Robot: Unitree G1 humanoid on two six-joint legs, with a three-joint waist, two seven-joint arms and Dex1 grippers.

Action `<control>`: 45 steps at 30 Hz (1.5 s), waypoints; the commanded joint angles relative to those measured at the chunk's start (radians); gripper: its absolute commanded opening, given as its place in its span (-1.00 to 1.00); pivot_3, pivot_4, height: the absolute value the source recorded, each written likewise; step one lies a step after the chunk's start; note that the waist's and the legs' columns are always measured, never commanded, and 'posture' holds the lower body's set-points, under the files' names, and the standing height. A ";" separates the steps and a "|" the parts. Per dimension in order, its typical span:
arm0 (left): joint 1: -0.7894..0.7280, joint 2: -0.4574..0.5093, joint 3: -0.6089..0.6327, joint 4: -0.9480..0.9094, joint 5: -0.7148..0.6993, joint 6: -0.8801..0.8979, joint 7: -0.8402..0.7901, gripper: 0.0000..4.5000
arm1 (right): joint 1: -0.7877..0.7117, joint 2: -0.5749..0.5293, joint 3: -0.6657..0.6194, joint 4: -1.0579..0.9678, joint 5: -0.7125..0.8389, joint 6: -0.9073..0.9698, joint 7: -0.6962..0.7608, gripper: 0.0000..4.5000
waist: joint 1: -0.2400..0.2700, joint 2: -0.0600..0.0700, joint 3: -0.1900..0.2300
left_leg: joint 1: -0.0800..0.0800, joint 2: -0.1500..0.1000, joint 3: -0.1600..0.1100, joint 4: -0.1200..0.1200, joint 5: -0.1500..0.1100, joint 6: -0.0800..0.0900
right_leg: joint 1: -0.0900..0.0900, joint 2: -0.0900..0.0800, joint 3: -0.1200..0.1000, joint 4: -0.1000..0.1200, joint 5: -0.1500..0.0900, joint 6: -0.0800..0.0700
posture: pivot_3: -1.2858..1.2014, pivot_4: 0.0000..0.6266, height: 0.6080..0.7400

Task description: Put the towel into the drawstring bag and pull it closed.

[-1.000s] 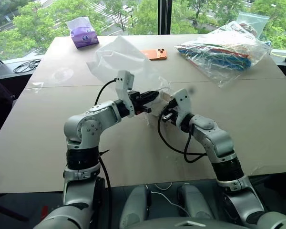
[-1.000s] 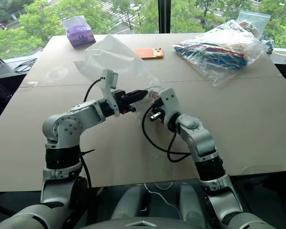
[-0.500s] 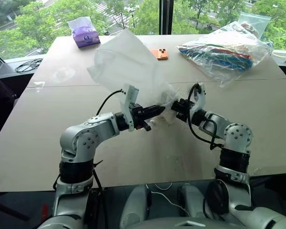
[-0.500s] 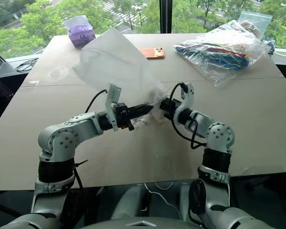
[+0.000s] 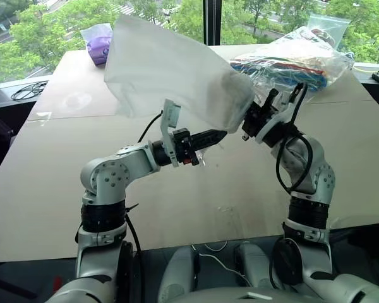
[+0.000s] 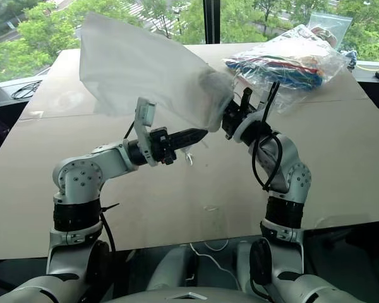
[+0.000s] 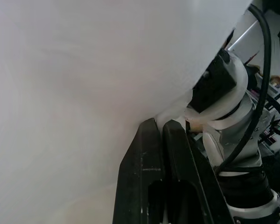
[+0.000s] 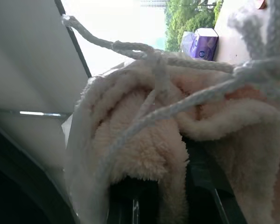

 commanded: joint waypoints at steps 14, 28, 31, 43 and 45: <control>-0.111 0.045 0.056 0.136 -0.021 -0.052 -0.049 -1.00 | 0.125 -0.374 0.475 -0.198 -0.794 -0.080 0.515 -0.99 | 0.003 0.000 0.000 | -0.001 -0.001 0.001 0.000 0.000 0.000 | 0.000 0.002 0.000 -0.002 0.000 0.000 | 0.03 -0.52 1.00; -0.168 0.048 0.035 0.196 -0.020 -0.025 -0.078 -1.00 | 0.019 -0.554 0.831 -0.045 -1.874 -0.624 0.818 -0.99 | 0.005 -0.001 0.001 | 0.000 -0.001 0.000 0.000 0.000 0.000 | 0.000 0.002 0.001 -0.002 0.000 0.000 | 0.03 -0.52 1.00; -0.180 0.041 0.027 0.200 -0.023 -0.020 -0.077 -1.00 | -0.022 -0.589 0.889 0.007 -2.107 -0.717 0.813 -0.99 | 0.005 -0.001 0.001 | 0.000 -0.001 0.001 0.000 0.001 -0.001 | 0.000 0.001 0.001 -0.002 0.000 0.000 | 0.03 -0.52 1.00; -0.171 0.010 0.024 0.183 -0.044 0.044 -0.040 -1.00 | -0.025 -0.483 0.747 0.086 -2.345 -0.757 0.705 -0.99 | 0.006 -0.002 0.002 | 0.000 0.000 0.000 0.000 0.003 -0.005 | 0.000 0.001 0.002 -0.002 0.000 0.000 | 0.03 -0.52 1.00; -0.158 -0.003 0.038 0.173 -0.064 0.071 -0.007 -1.00 | -0.034 -0.475 0.726 0.101 -2.388 -0.764 0.667 -0.99 | 0.007 -0.002 0.002 | 0.000 0.000 0.000 0.000 0.003 -0.005 | 0.000 0.001 0.001 -0.002 0.000 0.000 | 0.03 -0.52 1.00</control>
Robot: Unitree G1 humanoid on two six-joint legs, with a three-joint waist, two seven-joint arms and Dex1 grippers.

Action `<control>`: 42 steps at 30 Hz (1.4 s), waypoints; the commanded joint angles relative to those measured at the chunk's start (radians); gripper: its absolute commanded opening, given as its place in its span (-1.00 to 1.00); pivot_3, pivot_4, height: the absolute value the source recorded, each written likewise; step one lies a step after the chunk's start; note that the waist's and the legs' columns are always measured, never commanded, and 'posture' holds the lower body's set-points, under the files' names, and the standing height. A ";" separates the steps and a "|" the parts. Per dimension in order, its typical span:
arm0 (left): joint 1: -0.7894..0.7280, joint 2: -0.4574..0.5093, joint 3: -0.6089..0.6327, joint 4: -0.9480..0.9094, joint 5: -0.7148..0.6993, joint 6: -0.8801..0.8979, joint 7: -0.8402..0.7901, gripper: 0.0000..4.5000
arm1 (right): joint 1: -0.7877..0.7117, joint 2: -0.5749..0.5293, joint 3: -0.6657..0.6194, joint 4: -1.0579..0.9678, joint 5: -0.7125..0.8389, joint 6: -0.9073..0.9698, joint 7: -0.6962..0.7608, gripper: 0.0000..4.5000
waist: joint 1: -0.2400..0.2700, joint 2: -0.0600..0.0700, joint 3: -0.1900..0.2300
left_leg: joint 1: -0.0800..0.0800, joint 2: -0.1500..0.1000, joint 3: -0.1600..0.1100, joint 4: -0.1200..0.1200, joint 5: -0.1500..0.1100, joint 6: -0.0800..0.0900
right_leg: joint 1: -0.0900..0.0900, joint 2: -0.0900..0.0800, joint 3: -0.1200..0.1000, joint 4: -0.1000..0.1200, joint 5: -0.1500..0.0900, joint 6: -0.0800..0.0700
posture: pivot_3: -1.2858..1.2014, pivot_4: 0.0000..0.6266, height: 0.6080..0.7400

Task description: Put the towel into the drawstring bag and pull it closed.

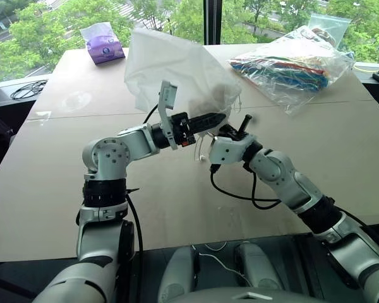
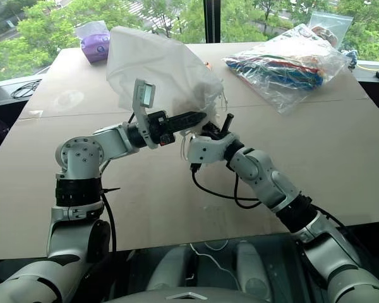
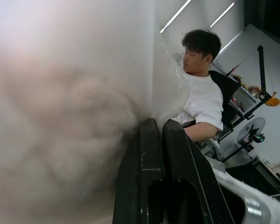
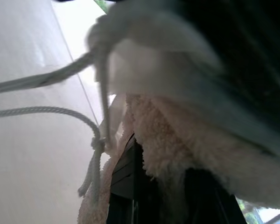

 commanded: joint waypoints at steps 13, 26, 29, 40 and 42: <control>0.112 0.023 -0.125 -0.160 0.163 -0.105 0.095 -1.00 | 0.242 -0.040 -0.097 -0.160 0.059 -0.086 0.112 -0.82 | 0.002 0.000 0.000 | 0.000 -0.001 0.000 0.000 0.000 0.000 | 0.000 -0.001 0.000 0.000 0.000 0.000 | 0.03 -0.52 1.00; 0.146 0.124 -0.304 -0.217 0.429 -0.378 -0.043 -1.00 | 0.233 0.141 -0.169 -0.169 0.253 0.128 0.213 0.99 | 0.007 0.000 0.000 | 0.001 0.000 0.000 0.000 -0.002 0.003 | 0.001 0.000 0.001 0.001 0.000 0.000 | 0.03 -0.52 1.00; 0.106 0.072 -0.238 -0.132 0.430 -0.385 0.007 -1.00 | 0.270 0.130 -0.195 -0.232 0.305 0.230 0.269 0.99 | 0.013 -0.001 0.000 | 0.001 -0.001 -0.001 0.000 -0.002 0.004 | 0.001 0.000 -0.001 0.001 0.000 0.000 | 0.03 -0.52 1.00; 0.090 0.061 -0.222 -0.060 0.422 -0.362 -0.073 -1.00 | 0.300 0.126 -0.225 -0.195 0.369 0.431 0.289 0.89 | 0.020 -0.001 0.000 | 0.002 -0.001 0.000 0.000 -0.002 0.004 | 0.001 0.001 -0.001 0.001 0.000 0.000 | 0.03 -0.52 1.00; 0.084 0.071 -0.229 -0.042 0.438 -0.369 -0.092 -1.00 | 0.261 0.144 -0.240 -0.168 0.369 0.410 0.270 0.65 | 0.020 0.000 0.000 | 0.002 -0.001 0.000 0.000 -0.002 0.004 | 0.001 0.001 -0.001 0.001 0.000 0.000 | 0.03 -0.52 1.00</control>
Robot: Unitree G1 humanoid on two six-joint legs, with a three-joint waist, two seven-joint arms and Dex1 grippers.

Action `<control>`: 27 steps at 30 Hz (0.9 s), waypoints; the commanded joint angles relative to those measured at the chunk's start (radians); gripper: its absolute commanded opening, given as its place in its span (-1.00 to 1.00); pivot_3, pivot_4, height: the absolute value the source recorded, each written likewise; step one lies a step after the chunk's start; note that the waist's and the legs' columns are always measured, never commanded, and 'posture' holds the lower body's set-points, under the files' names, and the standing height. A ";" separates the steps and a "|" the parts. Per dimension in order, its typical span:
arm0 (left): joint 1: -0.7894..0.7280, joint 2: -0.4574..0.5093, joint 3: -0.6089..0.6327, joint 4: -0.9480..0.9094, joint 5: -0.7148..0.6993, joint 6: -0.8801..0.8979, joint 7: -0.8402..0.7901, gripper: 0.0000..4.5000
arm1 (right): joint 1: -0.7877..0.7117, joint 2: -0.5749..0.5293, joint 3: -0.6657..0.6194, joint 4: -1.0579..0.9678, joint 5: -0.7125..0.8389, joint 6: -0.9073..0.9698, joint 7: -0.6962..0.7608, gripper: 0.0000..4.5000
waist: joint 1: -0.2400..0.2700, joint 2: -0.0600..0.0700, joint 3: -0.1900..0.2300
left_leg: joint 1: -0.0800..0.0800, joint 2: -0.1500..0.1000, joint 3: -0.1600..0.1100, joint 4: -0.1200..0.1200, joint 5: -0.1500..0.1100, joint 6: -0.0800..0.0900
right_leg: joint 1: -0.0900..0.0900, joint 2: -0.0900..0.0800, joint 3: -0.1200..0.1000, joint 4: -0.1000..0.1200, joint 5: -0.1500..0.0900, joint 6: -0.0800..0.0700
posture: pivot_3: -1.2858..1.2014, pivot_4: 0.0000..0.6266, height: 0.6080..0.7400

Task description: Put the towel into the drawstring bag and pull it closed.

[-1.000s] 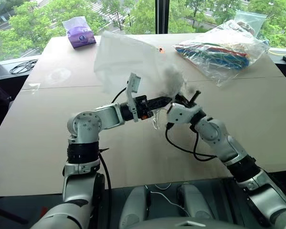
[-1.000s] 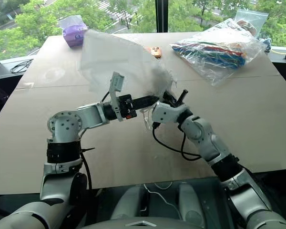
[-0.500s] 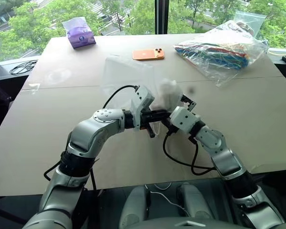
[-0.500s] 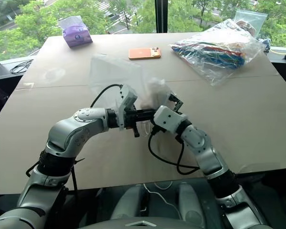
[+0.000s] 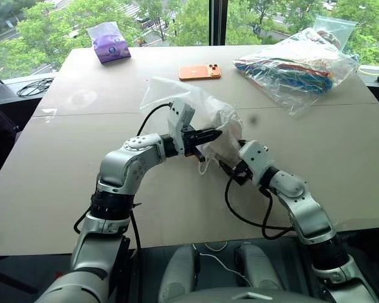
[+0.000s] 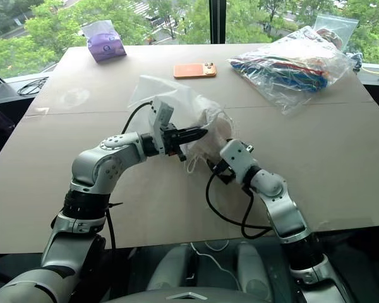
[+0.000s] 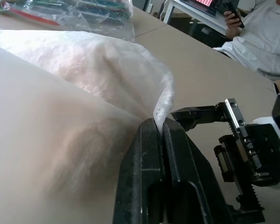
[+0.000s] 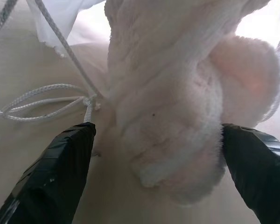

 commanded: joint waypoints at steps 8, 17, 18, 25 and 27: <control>-0.015 0.042 -0.019 0.016 0.007 0.001 -0.125 -1.00 | -0.187 -0.035 0.044 0.037 -0.086 -0.184 -0.011 -0.91 | 0.000 0.000 0.000 | -0.001 0.000 0.000 0.000 0.000 -0.001 | 0.000 0.000 0.000 -0.001 0.000 0.000 | 0.03 -0.52 1.00; -0.105 0.044 0.046 0.066 -0.098 0.092 -0.250 -1.00 | -0.319 0.012 0.160 0.204 -0.169 -0.430 0.006 -0.96 | -0.008 0.000 0.000 | -0.001 0.000 0.001 0.000 0.000 0.000 | 0.000 0.000 0.000 -0.001 0.000 0.000 | 0.03 -0.52 1.00; -0.111 0.044 0.057 0.067 -0.118 0.113 -0.260 -1.00 | -0.330 0.020 0.160 0.230 -0.171 -0.455 0.000 -0.96 | -0.013 0.000 0.000 | -0.001 0.000 0.000 0.000 0.000 -0.001 | 0.000 0.000 0.000 -0.001 0.000 0.000 | 0.03 -0.52 1.00; -0.080 0.031 0.091 0.017 -0.215 0.231 -0.268 -1.00 | -0.347 0.218 -0.003 0.294 0.074 -0.427 -0.047 -0.96 | -0.023 -0.001 0.001 | -0.001 0.001 -0.001 0.000 0.002 -0.004 | 0.000 -0.001 0.000 0.000 0.000 0.000 | 0.03 -0.52 1.00; -0.072 0.020 0.100 0.006 -0.230 0.249 -0.254 -1.00 | -0.330 0.285 -0.075 0.254 0.213 -0.326 -0.037 -0.96 | -0.023 -0.001 0.001 | -0.001 0.003 -0.001 0.000 0.002 -0.004 | 0.000 0.000 0.000 0.000 0.000 0.000 | 0.03 -0.52 1.00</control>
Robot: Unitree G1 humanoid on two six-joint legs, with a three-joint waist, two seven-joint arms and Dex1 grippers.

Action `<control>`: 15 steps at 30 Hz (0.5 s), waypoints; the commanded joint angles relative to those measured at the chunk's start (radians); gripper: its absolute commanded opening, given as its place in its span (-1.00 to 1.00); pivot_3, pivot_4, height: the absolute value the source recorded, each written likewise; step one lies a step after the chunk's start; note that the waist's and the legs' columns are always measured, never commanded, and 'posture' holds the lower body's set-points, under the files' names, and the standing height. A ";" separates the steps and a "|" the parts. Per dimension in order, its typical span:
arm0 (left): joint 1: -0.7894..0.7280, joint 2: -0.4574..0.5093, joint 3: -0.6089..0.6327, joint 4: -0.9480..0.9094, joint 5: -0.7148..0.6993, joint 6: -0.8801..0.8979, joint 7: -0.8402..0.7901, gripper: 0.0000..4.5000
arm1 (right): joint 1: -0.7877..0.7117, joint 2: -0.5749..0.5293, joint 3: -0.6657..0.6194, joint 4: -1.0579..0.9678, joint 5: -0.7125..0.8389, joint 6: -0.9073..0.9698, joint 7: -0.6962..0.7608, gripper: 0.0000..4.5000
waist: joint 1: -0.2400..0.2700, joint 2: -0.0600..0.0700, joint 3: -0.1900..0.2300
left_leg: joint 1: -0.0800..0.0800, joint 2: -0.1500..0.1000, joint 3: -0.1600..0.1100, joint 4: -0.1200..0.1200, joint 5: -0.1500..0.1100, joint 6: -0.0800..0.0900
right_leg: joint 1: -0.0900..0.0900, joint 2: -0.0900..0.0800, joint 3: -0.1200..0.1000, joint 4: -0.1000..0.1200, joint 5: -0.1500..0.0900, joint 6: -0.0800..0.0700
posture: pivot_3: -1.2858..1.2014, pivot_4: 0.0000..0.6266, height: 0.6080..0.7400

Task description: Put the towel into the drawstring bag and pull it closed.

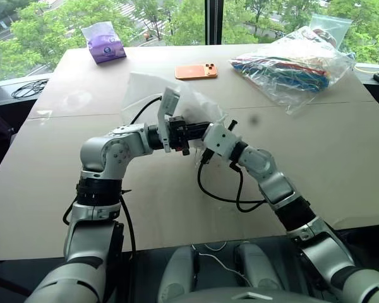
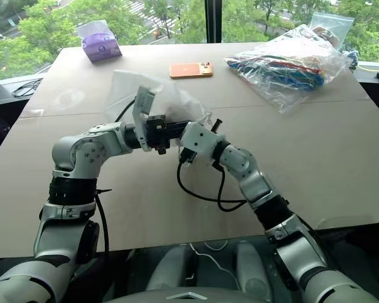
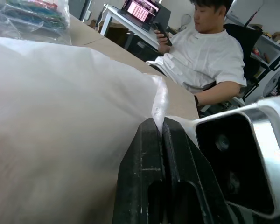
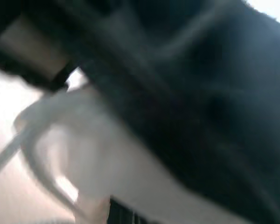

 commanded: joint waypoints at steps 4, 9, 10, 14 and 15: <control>0.020 -0.046 -0.001 -0.034 -0.072 0.062 0.029 -1.00 | 0.021 0.138 -0.199 -0.204 0.378 0.300 -0.032 -0.81 | 0.005 0.000 0.000 | 0.000 0.000 0.000 0.000 0.000 0.000 | 0.000 -0.001 0.000 0.000 0.000 0.000 | 0.03 -0.52 1.00; -0.002 -0.030 0.021 0.046 -0.027 0.006 0.050 -1.00 | 0.100 0.080 -0.213 -0.322 0.425 0.415 -0.020 -0.04 | 0.005 0.000 0.000 | 0.000 -0.001 -0.001 0.000 -0.002 0.003 | 0.000 -0.002 -0.001 0.001 0.000 0.000 | 0.03 -0.52 1.00; -0.007 -0.024 0.020 0.060 -0.017 -0.007 0.049 -1.00 | 0.116 0.056 -0.202 -0.347 0.421 0.435 -0.013 0.14 | 0.005 0.000 0.000 | 0.000 -0.001 -0.001 0.000 -0.002 0.004 | 0.000 -0.001 -0.001 0.001 0.000 0.000 | 0.03 -0.52 1.00; -0.036 0.005 0.015 0.147 0.050 -0.127 0.011 -1.00 | 0.215 -0.079 -0.177 -0.482 0.450 0.540 0.049 0.54 | 0.001 0.000 0.000 | 0.000 -0.003 0.000 0.000 -0.002 0.004 | 0.000 -0.001 -0.001 0.001 0.000 0.000 | 0.03 -0.52 1.00; -0.043 0.014 0.014 0.163 0.060 -0.148 -0.003 -1.00 | 0.238 -0.113 -0.178 -0.514 0.464 0.562 0.067 0.54 | 0.000 0.000 0.000 | 0.000 -0.003 0.001 0.000 -0.002 0.004 | 0.000 -0.001 0.000 0.001 0.000 0.000 | 0.03 -0.52 1.00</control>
